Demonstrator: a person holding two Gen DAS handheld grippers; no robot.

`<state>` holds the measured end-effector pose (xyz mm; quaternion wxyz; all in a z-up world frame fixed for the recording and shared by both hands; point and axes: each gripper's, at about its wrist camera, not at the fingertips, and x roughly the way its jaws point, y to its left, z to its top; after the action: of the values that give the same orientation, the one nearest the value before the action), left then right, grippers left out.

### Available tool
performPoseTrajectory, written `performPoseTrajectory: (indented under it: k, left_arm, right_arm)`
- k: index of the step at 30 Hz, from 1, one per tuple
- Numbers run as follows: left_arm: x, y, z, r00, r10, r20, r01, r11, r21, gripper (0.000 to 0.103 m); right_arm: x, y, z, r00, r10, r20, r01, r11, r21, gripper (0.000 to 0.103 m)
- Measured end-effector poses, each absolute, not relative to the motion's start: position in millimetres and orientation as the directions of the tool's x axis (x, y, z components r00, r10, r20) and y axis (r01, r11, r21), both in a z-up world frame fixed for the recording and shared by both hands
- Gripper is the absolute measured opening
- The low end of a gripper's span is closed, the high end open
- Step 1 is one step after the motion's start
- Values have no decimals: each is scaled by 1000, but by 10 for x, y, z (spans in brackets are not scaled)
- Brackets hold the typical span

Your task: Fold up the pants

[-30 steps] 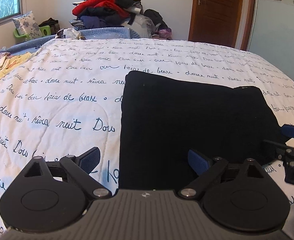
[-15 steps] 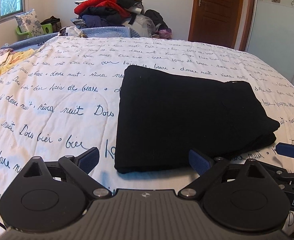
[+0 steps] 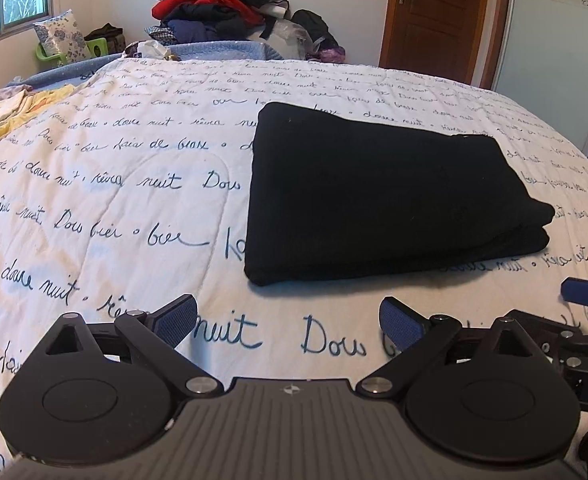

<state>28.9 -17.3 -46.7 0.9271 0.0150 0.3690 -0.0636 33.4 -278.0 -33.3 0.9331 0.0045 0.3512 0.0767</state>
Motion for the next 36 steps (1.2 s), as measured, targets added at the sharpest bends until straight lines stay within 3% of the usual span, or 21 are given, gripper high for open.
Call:
performPoseTrajectory:
  k: [30,36]
  left_arm:
    - [227,-249,-656,749,-60,-660,108,994,33,103]
    - [205,-277,-689,758,-52,-651,108,993,46,103]
  right_arm:
    - [334,-2674,-547,734,66,-676,-56,998,37,91]
    - [353,-2657,-583,737,51,-674,-46,999,26,97]
